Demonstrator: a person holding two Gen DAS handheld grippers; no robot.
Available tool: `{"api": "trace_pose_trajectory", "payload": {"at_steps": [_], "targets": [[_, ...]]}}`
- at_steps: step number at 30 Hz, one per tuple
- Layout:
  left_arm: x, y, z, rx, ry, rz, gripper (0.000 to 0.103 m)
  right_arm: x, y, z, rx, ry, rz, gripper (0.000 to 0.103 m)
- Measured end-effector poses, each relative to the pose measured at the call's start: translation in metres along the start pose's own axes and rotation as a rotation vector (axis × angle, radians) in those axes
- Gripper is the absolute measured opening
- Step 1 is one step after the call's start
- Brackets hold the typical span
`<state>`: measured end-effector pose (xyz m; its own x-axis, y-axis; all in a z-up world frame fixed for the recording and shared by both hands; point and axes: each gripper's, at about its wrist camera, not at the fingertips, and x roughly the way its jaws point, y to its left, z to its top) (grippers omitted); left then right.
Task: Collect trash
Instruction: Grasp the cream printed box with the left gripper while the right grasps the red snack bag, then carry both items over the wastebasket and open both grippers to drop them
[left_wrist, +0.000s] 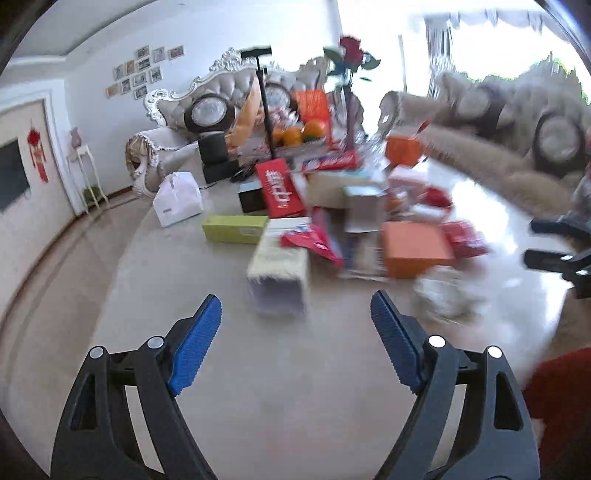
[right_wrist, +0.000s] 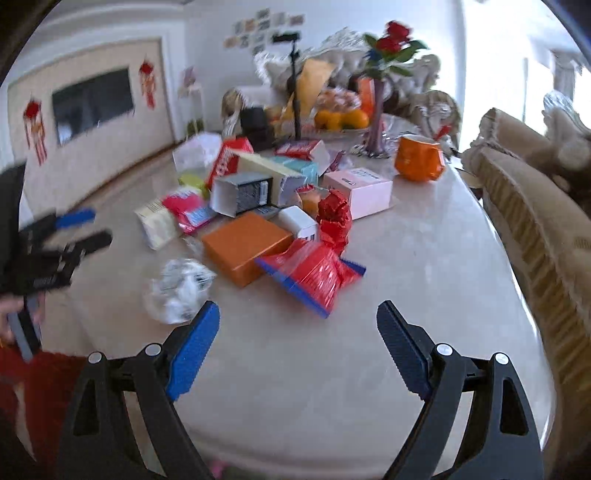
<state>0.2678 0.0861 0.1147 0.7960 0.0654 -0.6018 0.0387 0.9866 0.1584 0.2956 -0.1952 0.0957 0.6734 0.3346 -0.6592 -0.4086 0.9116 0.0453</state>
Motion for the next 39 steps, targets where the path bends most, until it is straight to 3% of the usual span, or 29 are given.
{"api": "trace_pose_trajectory", "payload": {"at_steps": [3,6,10,15,21,24,25,26,28,30,35,39], "targets": [[0.037,0.008,0.007,0.042,0.047,0.006,0.081,0.028,-0.006,0.009,-0.029,0.055,0.022,0.083],[0.064,0.023,0.008,0.023,0.092,-0.005,0.081,0.047,-0.011,0.014,-0.038,0.094,0.033,0.083],[0.094,0.034,0.010,-0.044,0.244,-0.131,0.081,0.063,-0.016,0.020,-0.049,0.117,0.045,0.083],[0.099,0.048,0.022,-0.106,0.206,-0.140,0.081,0.076,-0.025,0.024,0.004,0.140,0.118,0.083],[0.124,0.036,0.033,-0.039,0.295,-0.130,0.081,0.082,-0.026,0.024,0.020,0.166,0.163,0.083],[0.132,0.037,0.035,-0.078,0.307,-0.155,0.076,0.084,-0.025,0.027,0.019,0.178,0.172,0.082],[0.132,0.038,0.036,-0.098,0.303,-0.155,0.056,0.085,-0.024,0.028,0.013,0.181,0.165,0.080],[0.132,0.040,0.036,-0.104,0.300,-0.155,0.046,0.084,-0.023,0.028,0.009,0.185,0.157,0.076],[0.130,0.041,0.035,-0.120,0.301,-0.164,0.046,0.079,-0.023,0.027,0.025,0.191,0.181,0.054],[0.121,0.039,0.029,-0.091,0.303,-0.149,0.046,0.067,-0.023,0.024,0.032,0.163,0.185,0.045],[0.087,0.045,0.007,-0.078,0.281,-0.091,0.046,0.045,-0.029,0.014,0.097,0.125,0.164,0.044],[0.047,0.054,-0.010,-0.145,0.229,-0.094,0.046,0.019,-0.037,0.006,0.193,0.065,0.210,0.044]]}}
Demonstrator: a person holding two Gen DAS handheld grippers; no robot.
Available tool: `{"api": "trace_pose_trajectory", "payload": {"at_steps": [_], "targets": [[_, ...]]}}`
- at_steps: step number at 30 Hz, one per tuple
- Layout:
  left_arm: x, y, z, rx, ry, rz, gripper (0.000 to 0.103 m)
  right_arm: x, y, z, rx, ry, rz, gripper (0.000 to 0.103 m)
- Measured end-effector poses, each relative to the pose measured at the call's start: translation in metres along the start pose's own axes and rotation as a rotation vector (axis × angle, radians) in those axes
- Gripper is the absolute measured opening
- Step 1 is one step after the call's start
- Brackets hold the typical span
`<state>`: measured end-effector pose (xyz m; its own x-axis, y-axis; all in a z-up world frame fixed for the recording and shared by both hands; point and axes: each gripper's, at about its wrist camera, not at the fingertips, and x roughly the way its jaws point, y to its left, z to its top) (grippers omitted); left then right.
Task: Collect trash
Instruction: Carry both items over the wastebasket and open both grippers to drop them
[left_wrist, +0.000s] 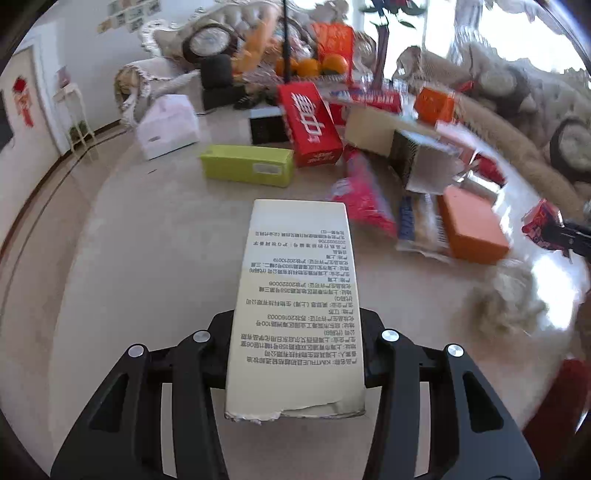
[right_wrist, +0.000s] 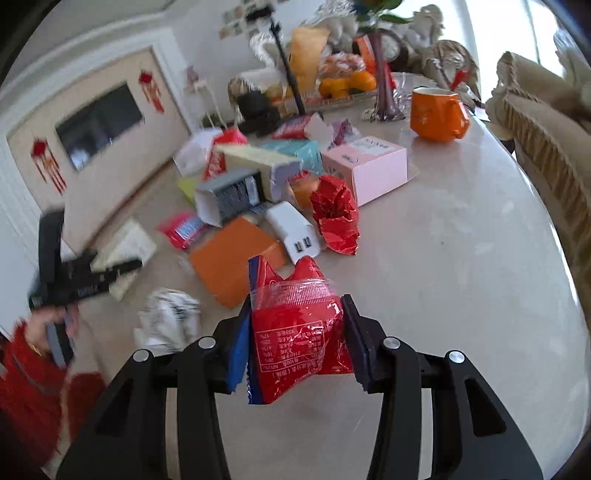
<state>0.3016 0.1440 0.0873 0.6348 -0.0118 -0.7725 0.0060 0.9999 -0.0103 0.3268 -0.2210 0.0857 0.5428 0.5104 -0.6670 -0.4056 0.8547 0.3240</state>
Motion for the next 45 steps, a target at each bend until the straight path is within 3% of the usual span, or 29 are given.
{"api": "trace_pose_trajectory", "payload": {"at_steps": [7,12,16,19,23,27,28,29,30,31,33,35,45], "targets": [[-0.094,-0.026,-0.069,-0.022,-0.142,-0.106,0.046,-0.077,0.044,-0.053,0.030,-0.152,0.138,0.044],[-0.131,-0.071,-0.144,0.008,-0.143,-0.183,0.046,-0.099,0.081,-0.129,0.054,-0.129,0.202,0.044],[-0.120,-0.106,-0.199,0.042,-0.088,-0.213,0.046,-0.073,0.090,-0.189,0.109,0.003,0.204,0.044],[-0.085,-0.125,-0.234,0.029,-0.003,-0.224,0.046,-0.041,0.088,-0.228,0.151,0.104,0.128,0.044],[-0.034,-0.144,-0.271,0.025,0.110,-0.181,0.047,-0.005,0.087,-0.263,0.139,0.203,0.017,0.044],[-0.004,-0.154,-0.290,0.064,0.218,-0.160,0.048,0.006,0.096,-0.268,0.065,0.232,-0.029,0.044],[0.001,-0.154,-0.291,0.070,0.232,-0.151,0.054,0.004,0.099,-0.267,0.053,0.227,-0.033,0.052],[0.003,-0.153,-0.292,0.071,0.238,-0.131,0.067,0.003,0.098,-0.270,0.047,0.225,-0.039,0.060],[0.003,-0.152,-0.292,0.069,0.232,-0.111,0.072,0.004,0.099,-0.276,0.041,0.222,-0.055,0.076],[0.003,-0.153,-0.292,0.064,0.225,-0.104,0.074,0.004,0.100,-0.278,0.035,0.214,-0.077,0.080],[0.000,-0.148,-0.289,0.040,0.192,-0.099,0.078,0.007,0.098,-0.280,0.034,0.215,-0.102,0.080],[-0.002,-0.143,-0.290,0.026,0.172,-0.090,0.089,0.006,0.094,-0.282,0.048,0.223,-0.114,0.080],[0.003,-0.138,-0.294,-0.005,0.199,-0.081,0.089,0.010,0.086,-0.283,0.088,0.224,-0.123,0.080]]}}
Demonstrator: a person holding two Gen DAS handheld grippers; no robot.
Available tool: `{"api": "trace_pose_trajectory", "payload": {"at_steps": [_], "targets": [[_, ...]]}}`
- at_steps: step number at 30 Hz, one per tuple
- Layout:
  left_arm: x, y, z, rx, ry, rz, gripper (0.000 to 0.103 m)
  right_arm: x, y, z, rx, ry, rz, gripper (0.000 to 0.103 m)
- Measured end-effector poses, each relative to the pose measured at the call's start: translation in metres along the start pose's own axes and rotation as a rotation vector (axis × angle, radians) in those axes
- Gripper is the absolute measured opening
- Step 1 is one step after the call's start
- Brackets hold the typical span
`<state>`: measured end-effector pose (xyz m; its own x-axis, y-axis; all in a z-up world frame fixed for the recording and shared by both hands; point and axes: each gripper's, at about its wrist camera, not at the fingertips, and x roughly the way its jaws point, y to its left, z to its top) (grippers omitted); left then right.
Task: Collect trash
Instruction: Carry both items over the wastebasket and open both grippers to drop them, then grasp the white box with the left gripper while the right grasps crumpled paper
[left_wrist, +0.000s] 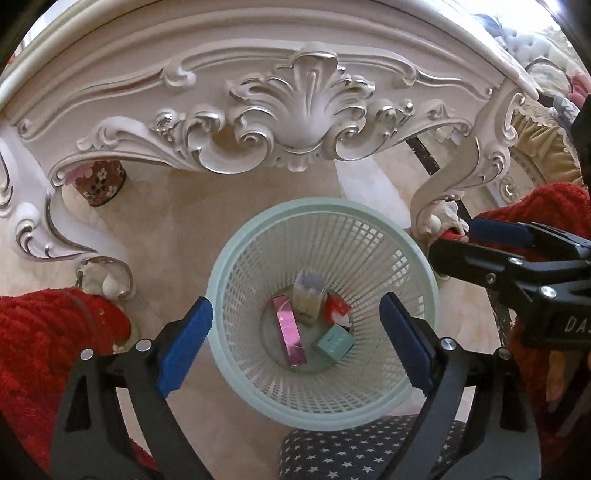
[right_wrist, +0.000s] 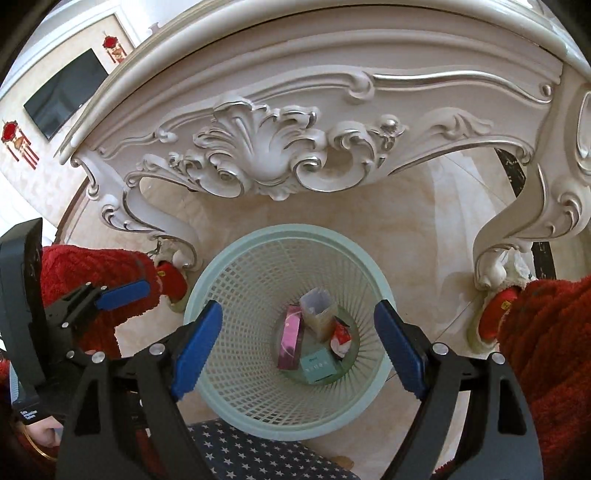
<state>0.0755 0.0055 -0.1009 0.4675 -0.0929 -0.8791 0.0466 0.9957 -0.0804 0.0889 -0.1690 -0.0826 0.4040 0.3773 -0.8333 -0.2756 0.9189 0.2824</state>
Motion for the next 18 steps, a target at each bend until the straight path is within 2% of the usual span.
{"api": "trace_pose_trajectory", "payload": {"at_steps": [4,7,13,18], "targets": [[-0.001,0.004,-0.002,-0.010,-0.008,0.001,0.089,-0.004,0.002,0.000,-0.005,-0.015,0.002,0.080],[-0.005,0.009,-0.002,-0.031,-0.029,-0.003,0.089,-0.015,0.005,0.000,-0.020,-0.063,0.014,0.080],[-0.054,0.027,0.004,-0.084,-0.175,-0.024,0.089,-0.060,0.008,0.007,-0.035,-0.234,0.053,0.080],[-0.101,0.047,0.029,-0.097,-0.276,-0.014,0.089,-0.094,0.012,0.036,-0.037,-0.322,0.075,0.080]]}}
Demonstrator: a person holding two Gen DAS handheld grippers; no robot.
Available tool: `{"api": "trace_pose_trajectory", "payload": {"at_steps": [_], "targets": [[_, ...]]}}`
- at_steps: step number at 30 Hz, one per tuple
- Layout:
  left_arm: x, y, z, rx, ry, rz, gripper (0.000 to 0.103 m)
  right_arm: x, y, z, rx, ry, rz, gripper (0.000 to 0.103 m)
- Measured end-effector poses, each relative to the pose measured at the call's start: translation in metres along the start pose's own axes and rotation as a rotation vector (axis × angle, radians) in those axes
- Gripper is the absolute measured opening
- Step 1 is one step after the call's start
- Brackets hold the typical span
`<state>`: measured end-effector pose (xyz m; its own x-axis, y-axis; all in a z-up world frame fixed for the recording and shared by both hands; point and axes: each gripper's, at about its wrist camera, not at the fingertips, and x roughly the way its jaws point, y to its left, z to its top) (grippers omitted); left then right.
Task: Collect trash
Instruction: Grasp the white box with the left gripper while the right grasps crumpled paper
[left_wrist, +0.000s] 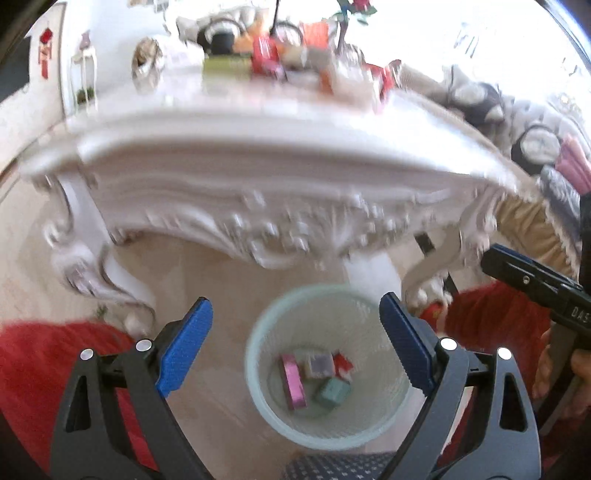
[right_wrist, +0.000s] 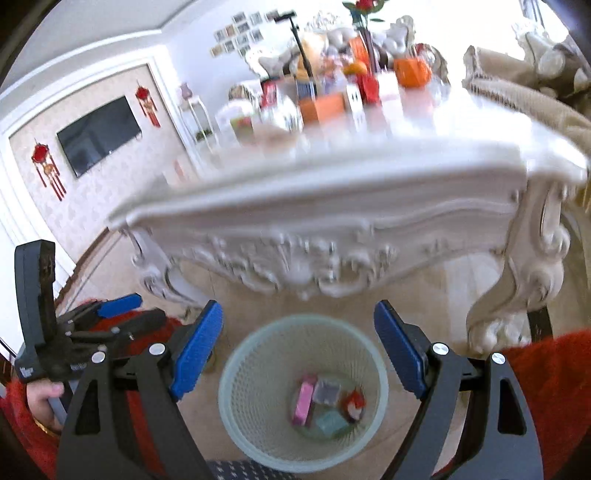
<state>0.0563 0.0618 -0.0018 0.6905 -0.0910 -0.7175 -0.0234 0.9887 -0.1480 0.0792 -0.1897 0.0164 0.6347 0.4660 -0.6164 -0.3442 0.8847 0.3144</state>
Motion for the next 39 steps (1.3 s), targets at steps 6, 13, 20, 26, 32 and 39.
{"api": "trace_pose_trajectory", "payload": {"at_steps": [6,13,20,26,32,39], "targets": [[-0.016,0.021,0.101,-0.010,-0.073,-0.027,0.089,0.002,0.013,0.061,-0.056,-0.084,0.026,0.086],[0.022,0.004,0.247,0.067,-0.093,-0.052,0.089,0.065,0.034,0.135,-0.167,-0.071,0.041,0.086],[0.111,-0.033,0.322,0.194,0.007,-0.074,0.089,0.113,0.026,0.168,-0.188,0.003,0.104,0.086],[0.175,-0.045,0.345,0.163,0.088,-0.055,0.089,0.132,0.017,0.180,-0.175,0.048,0.131,0.086],[0.202,-0.054,0.351,0.196,0.110,-0.027,0.089,0.146,0.019,0.183,-0.193,0.080,0.106,0.086],[0.219,-0.060,0.351,0.237,0.156,0.004,0.057,0.158,0.012,0.191,-0.135,0.106,0.098,0.068]]}}
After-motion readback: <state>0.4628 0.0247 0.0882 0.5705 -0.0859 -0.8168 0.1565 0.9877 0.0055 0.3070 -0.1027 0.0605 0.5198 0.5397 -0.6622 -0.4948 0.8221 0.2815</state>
